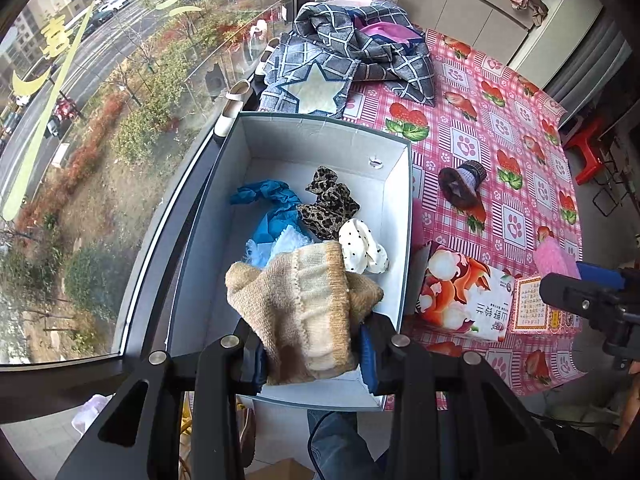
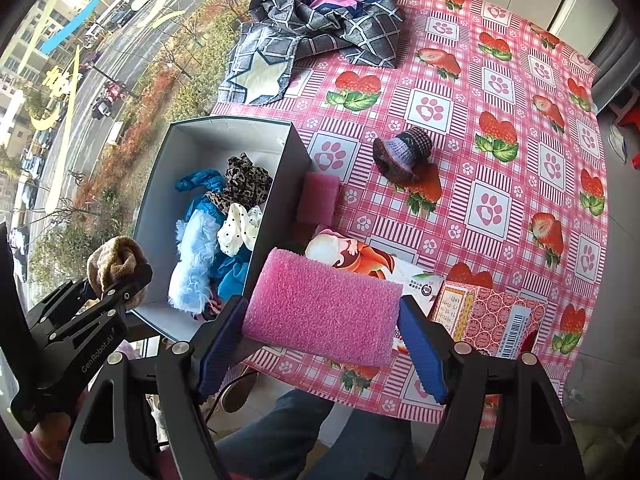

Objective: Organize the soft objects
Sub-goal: 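Move the left tool with the beige sock over the box while the right tool carries the sponge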

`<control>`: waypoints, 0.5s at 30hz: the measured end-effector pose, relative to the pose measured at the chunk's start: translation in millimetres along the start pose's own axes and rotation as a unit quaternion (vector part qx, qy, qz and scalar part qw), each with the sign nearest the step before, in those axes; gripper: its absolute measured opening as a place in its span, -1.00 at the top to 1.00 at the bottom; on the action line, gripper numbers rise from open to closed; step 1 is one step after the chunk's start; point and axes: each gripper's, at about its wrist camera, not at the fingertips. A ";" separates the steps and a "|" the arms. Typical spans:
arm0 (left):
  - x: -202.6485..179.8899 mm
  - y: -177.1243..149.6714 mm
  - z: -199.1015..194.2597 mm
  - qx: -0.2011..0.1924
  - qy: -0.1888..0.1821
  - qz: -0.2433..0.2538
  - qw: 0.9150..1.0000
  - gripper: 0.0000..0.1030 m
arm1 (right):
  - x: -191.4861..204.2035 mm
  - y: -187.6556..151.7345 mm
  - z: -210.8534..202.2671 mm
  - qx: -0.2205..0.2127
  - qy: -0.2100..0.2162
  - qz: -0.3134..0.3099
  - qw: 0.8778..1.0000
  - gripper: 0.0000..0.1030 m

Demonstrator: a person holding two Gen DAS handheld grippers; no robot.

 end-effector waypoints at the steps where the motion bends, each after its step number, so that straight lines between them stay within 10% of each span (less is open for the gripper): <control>1: 1.6 -0.1 -0.1 0.000 0.000 -0.001 1.000 0.25 | 1.5 0.6 0.5 0.000 0.000 -0.001 1.000 -0.48; 15: 21.2 -0.5 0.8 0.002 0.005 -0.021 1.000 0.25 | 19.4 6.2 6.6 0.005 0.002 -0.018 1.000 -0.48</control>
Point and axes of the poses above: each gripper's, at about its wrist camera, not at the fingertips, and z roughly the way its jaws point, x to its left, y to its top, and after that the axes turned 8 degrees about -z, right-handed
